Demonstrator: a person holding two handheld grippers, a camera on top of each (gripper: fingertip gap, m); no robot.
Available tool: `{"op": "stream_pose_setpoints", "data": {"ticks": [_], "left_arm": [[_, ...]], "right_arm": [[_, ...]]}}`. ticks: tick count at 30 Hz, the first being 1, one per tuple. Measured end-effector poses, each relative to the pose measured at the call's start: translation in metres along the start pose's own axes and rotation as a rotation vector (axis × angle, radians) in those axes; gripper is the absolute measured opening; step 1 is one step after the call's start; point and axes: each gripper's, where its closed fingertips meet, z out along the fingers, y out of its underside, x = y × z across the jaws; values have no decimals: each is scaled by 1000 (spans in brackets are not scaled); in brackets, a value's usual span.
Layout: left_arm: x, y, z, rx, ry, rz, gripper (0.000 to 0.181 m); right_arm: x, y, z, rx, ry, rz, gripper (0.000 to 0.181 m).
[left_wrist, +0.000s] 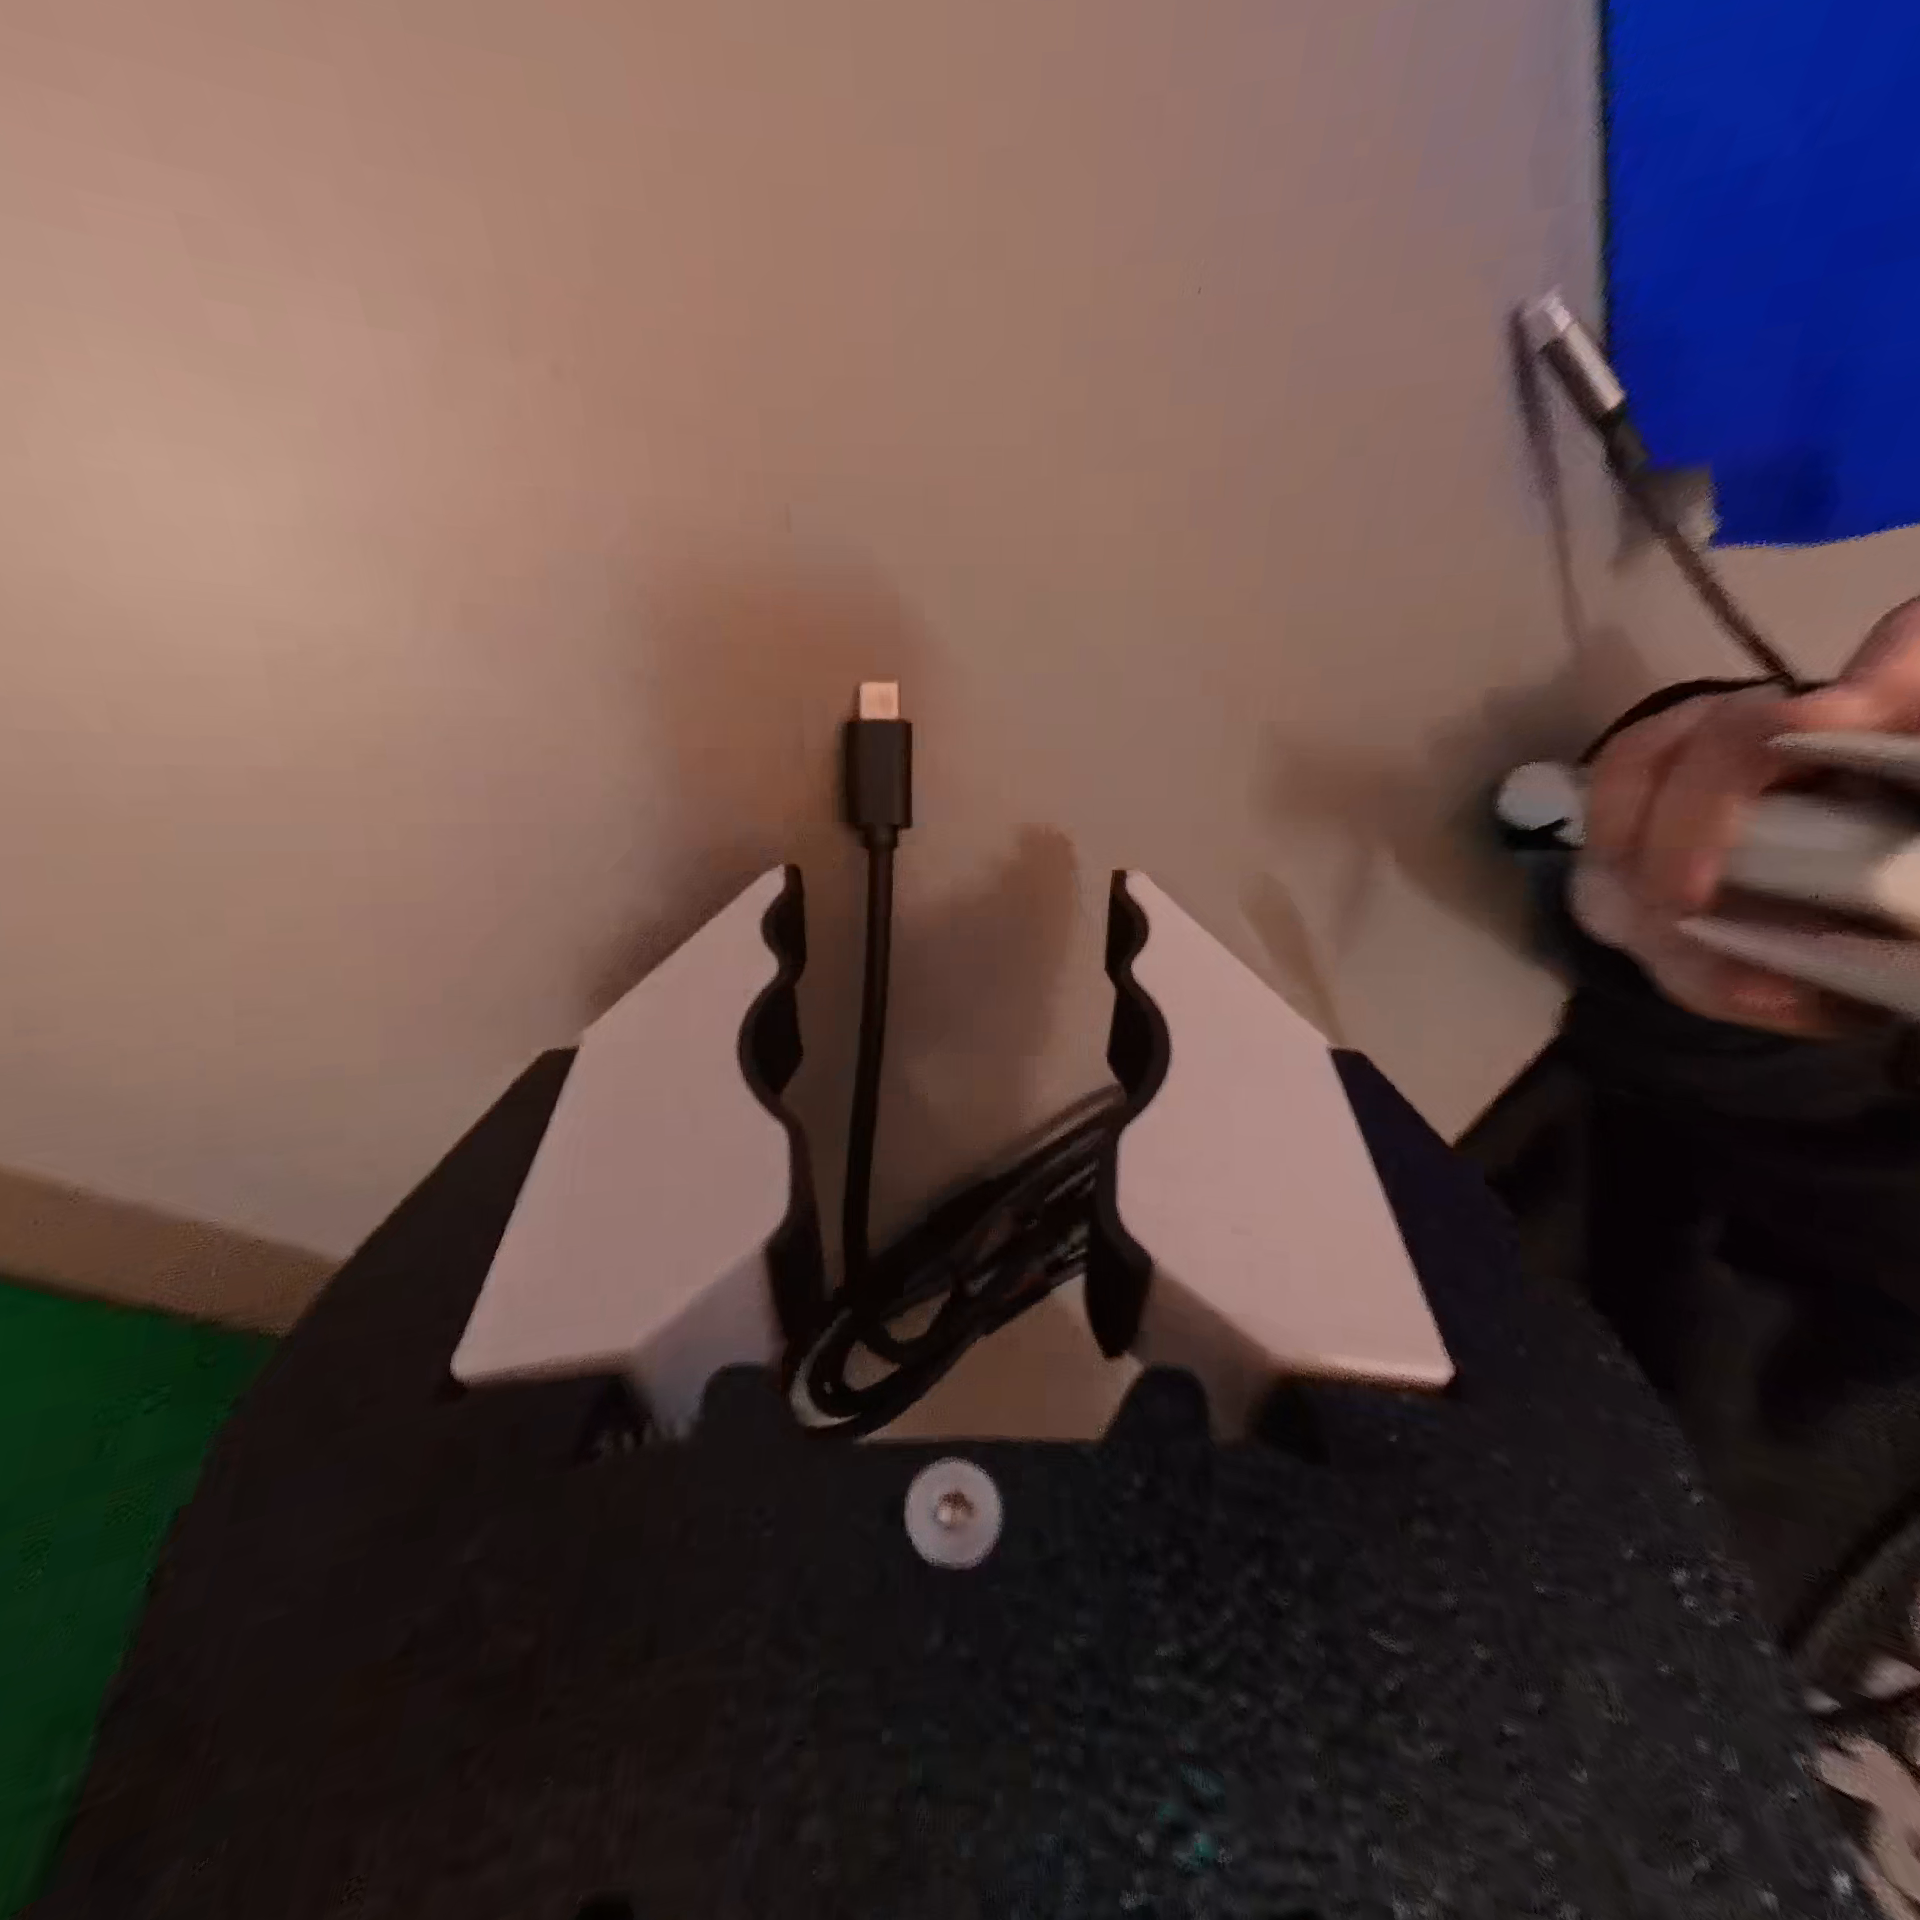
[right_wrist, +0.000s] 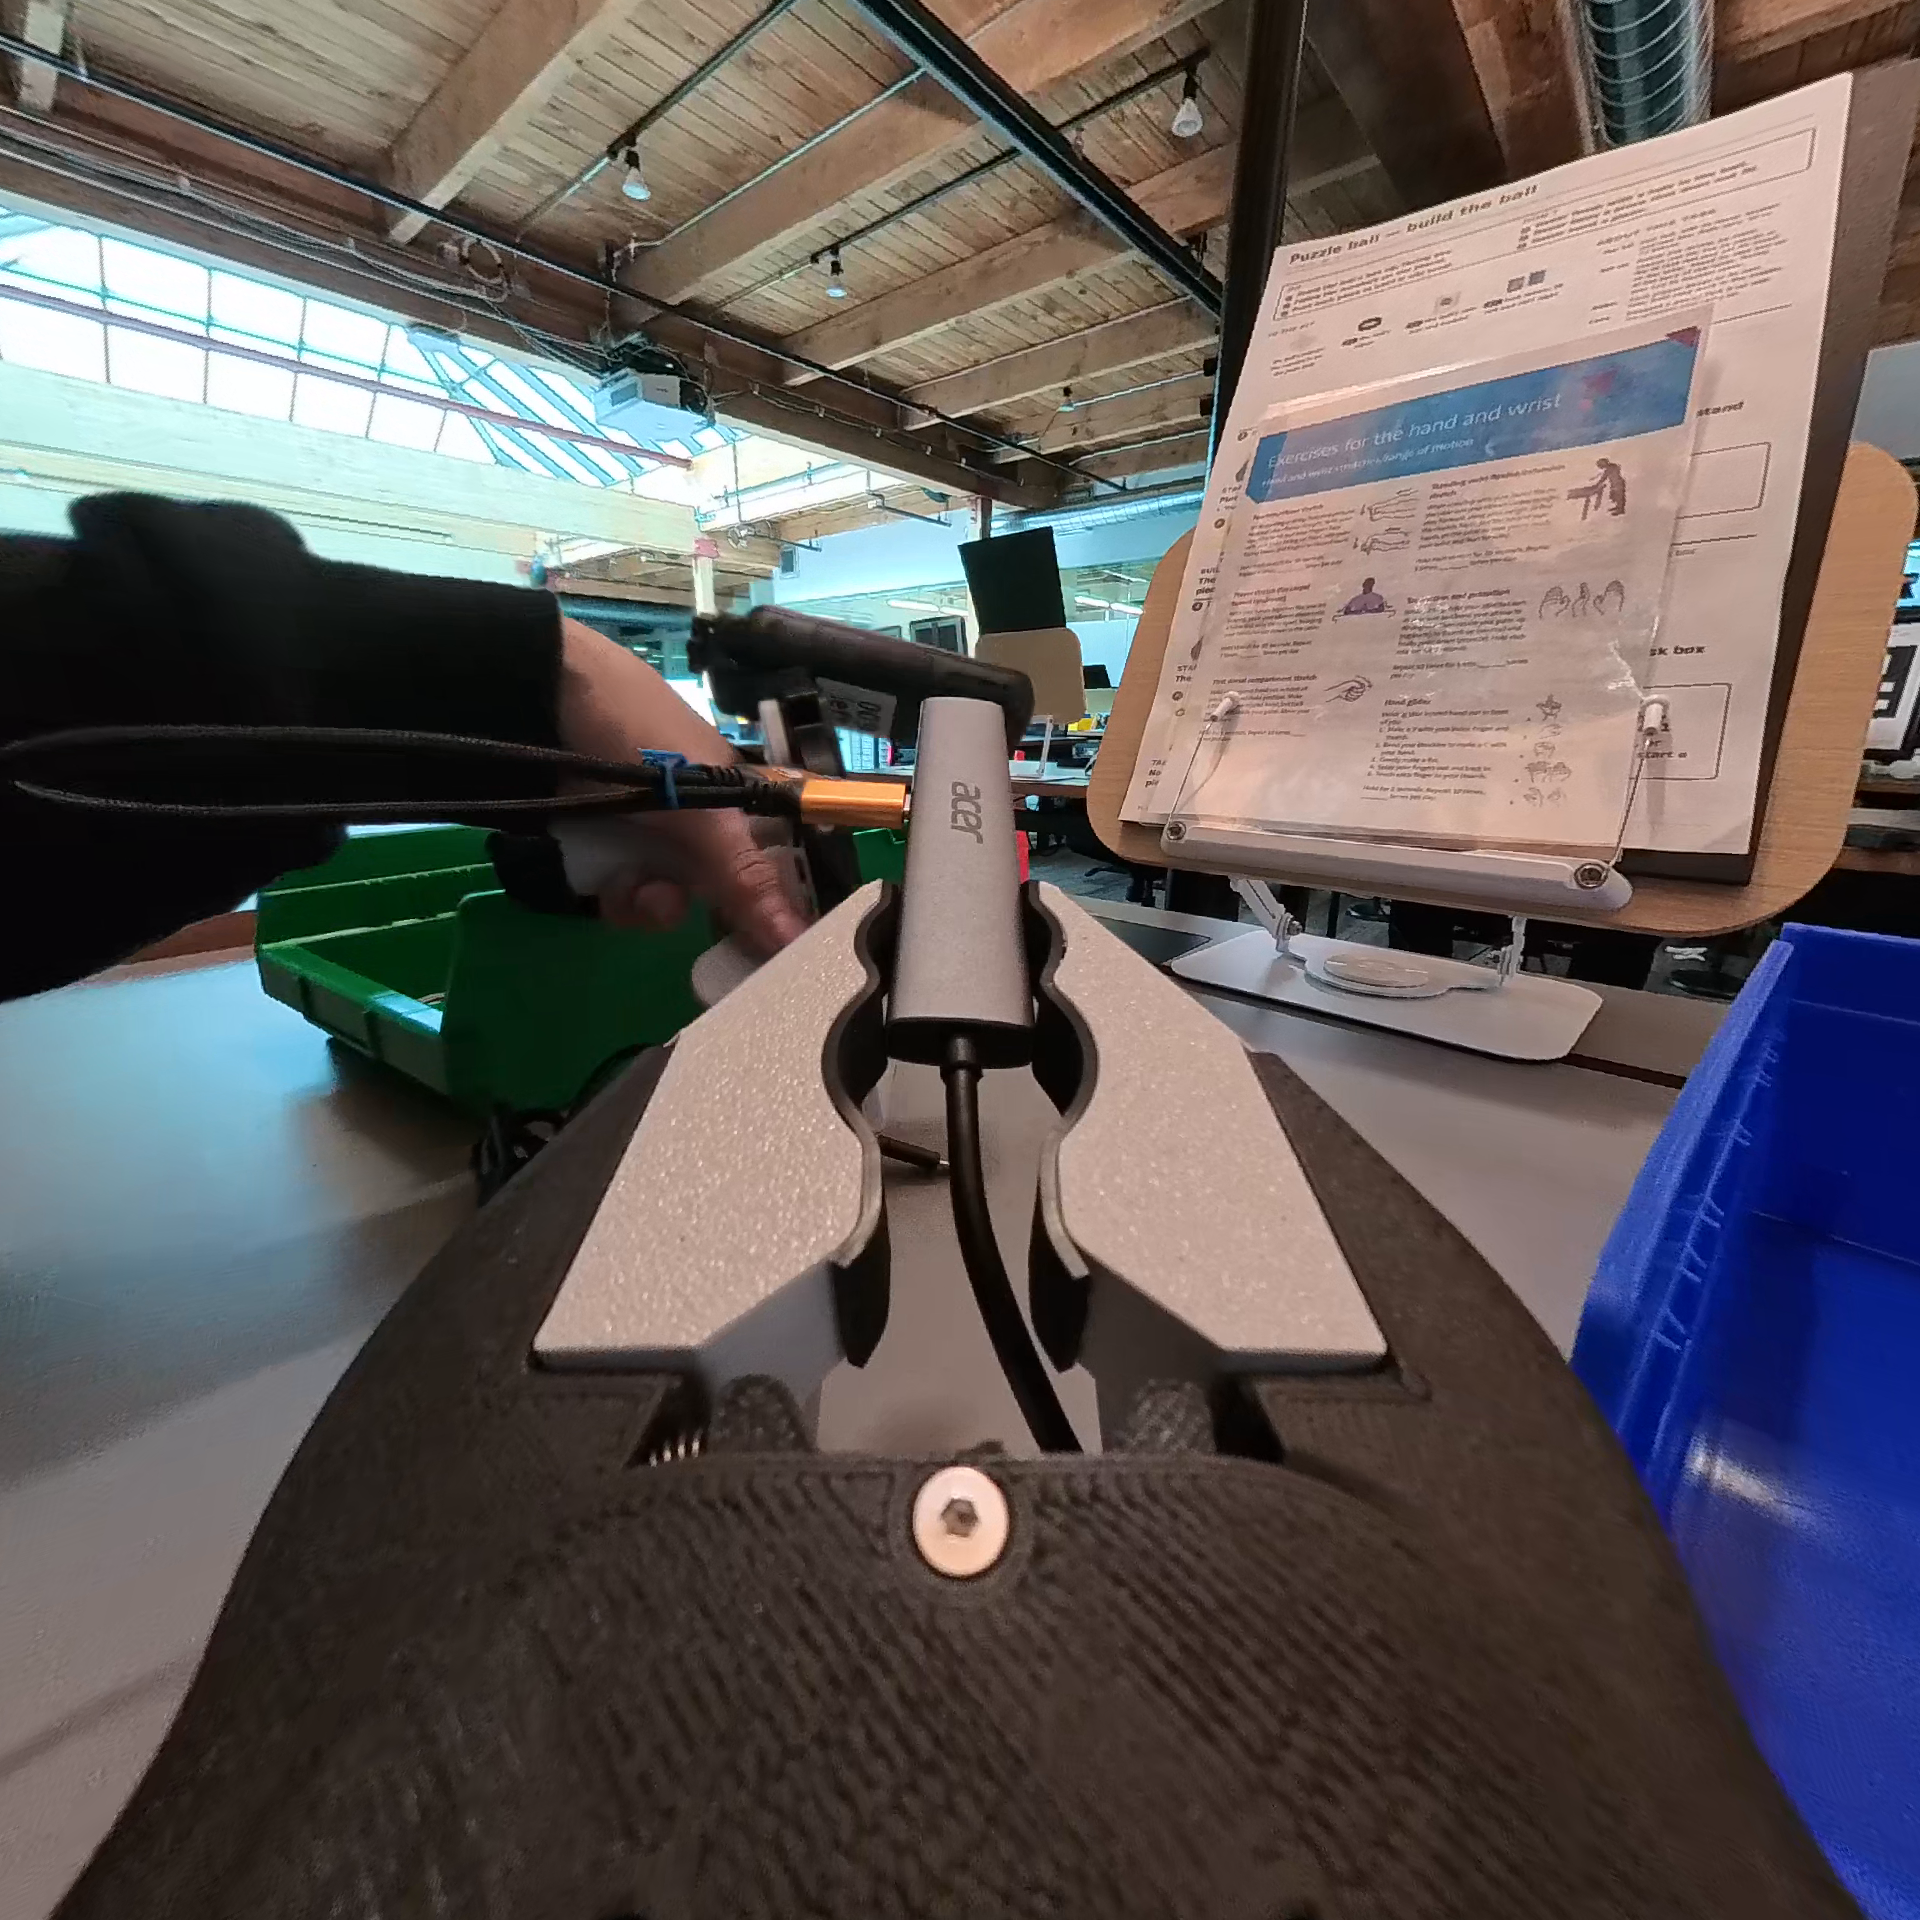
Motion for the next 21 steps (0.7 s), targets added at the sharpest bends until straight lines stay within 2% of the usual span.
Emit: {"op": "stream_pose_setpoints", "data": {"ticks": [2, 8, 13, 16, 18, 21], "left_arm": [[2, -2, 3, -10, 57, -50, 54], [-4, -7, 12, 17, 71, -74, 40], [-3, -6, 20, 45, 84, -58, 11], [-3, -8, 21, 103, 48, 11, 10], [-7, -9, 20, 154, -35, 85, 10], [3, -15, 12, 287, -92, 211, 10]], "right_arm": [[0, 0, 0, 1, -1, 3, 22], [1, 0, 0, 2, -6, 14, 22], [2, -1, 0, 5, -4, 18, 22], [2, -1, 0, 4, -2, 17, 22], [2, -1, 0, 4, -3, 18, 22], [2, -1, -1, 6, 0, 17, 22]]}}
